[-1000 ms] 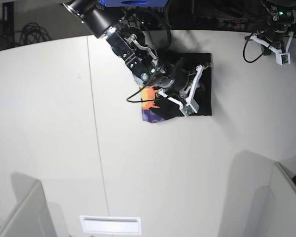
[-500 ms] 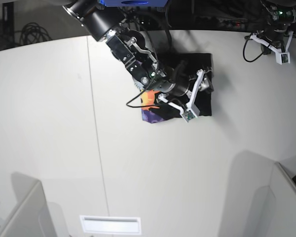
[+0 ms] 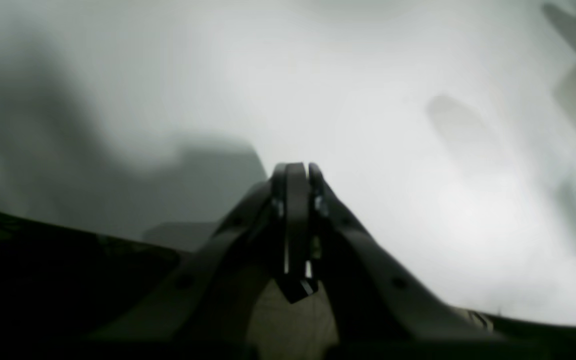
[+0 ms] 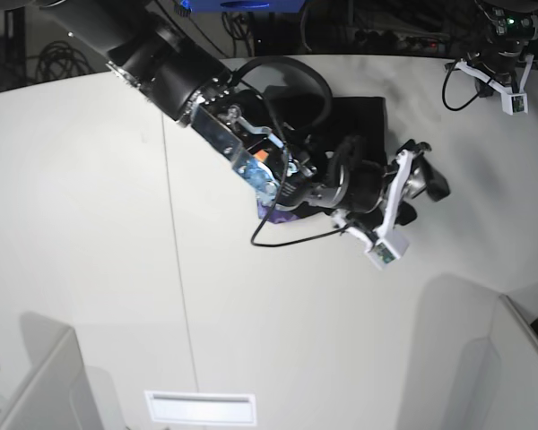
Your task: Fold the T-shirt properly
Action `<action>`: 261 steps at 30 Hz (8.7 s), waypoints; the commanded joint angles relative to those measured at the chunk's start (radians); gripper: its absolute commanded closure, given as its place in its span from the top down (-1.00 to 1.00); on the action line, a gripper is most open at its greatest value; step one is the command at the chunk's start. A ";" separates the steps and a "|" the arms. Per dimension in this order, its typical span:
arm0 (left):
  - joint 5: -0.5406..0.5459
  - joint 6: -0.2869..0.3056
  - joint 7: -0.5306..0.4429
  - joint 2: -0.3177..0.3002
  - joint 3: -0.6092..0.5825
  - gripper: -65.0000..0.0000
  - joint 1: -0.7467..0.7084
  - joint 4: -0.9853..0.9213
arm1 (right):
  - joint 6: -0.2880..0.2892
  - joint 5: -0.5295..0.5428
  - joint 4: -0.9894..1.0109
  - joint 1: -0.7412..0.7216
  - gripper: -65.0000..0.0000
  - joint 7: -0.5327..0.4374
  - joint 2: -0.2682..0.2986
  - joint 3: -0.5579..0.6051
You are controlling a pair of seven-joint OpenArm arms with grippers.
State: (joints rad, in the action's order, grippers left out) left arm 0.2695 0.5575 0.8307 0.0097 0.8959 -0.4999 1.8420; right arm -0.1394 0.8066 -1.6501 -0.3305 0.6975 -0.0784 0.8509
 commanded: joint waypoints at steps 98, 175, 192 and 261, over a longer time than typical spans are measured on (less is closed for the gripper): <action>0.584 -0.083 -0.017 -0.090 -0.393 1.00 0.122 -0.166 | -0.194 0.000 -0.212 0.324 -1.00 0.055 0.429 -0.440; -0.155 -0.003 -0.014 -0.403 -1.977 -1.00 0.972 -0.275 | 0.226 -0.005 -0.147 0.881 -1.00 0.050 0.188 -1.449; -0.097 -0.003 0.055 -0.350 -1.863 -1.00 0.910 -0.264 | 0.226 -0.005 -0.147 0.861 -1.00 0.050 0.193 -1.442; -0.395 -0.047 -0.867 -0.431 -0.903 -1.00 -0.495 -0.133 | 0.838 -0.938 0.097 1.229 -1.00 -0.063 0.271 -1.002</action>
State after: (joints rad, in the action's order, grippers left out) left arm -0.1303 0.5053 -0.0204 -0.4191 -0.0067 -0.9779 1.6981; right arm 0.6983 -0.1287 -1.5402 0.8841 0.6273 0.1802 -0.1425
